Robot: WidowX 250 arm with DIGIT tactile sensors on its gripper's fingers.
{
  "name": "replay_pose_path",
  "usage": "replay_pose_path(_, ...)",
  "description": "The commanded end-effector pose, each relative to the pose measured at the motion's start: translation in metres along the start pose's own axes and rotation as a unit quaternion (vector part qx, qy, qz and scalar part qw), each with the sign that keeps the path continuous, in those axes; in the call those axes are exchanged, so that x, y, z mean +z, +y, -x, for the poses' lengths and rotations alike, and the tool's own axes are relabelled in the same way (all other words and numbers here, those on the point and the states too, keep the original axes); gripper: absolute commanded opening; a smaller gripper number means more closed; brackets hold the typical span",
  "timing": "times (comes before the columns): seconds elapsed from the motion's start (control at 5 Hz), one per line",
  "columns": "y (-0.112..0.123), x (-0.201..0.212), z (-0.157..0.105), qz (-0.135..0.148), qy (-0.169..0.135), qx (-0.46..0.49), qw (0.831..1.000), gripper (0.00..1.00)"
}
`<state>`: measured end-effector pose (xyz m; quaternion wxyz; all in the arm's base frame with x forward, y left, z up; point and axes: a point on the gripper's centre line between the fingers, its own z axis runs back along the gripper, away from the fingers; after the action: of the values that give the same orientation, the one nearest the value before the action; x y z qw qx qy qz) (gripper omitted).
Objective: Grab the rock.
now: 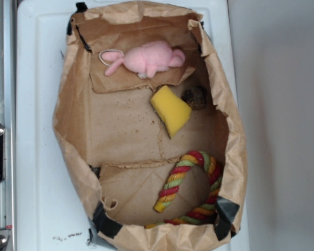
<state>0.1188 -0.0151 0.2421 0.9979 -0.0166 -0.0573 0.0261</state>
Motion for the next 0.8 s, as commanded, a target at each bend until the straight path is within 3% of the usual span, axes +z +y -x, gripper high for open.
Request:
replay_pose_path(0.0,0.0,0.0,0.0,0.0,0.0,0.0,1.0,1.0)
replay_pose_path(0.2,-0.001,-0.01,-0.036,-0.009,-0.041,0.016,0.999,1.0)
replay_pose_path(0.4,-0.001,-0.007,-0.056,-0.009,-0.087,0.025,0.996,1.0)
replay_pose_path(0.6,-0.002,-0.006,-0.069,0.011,-0.106,0.03,0.994,1.0)
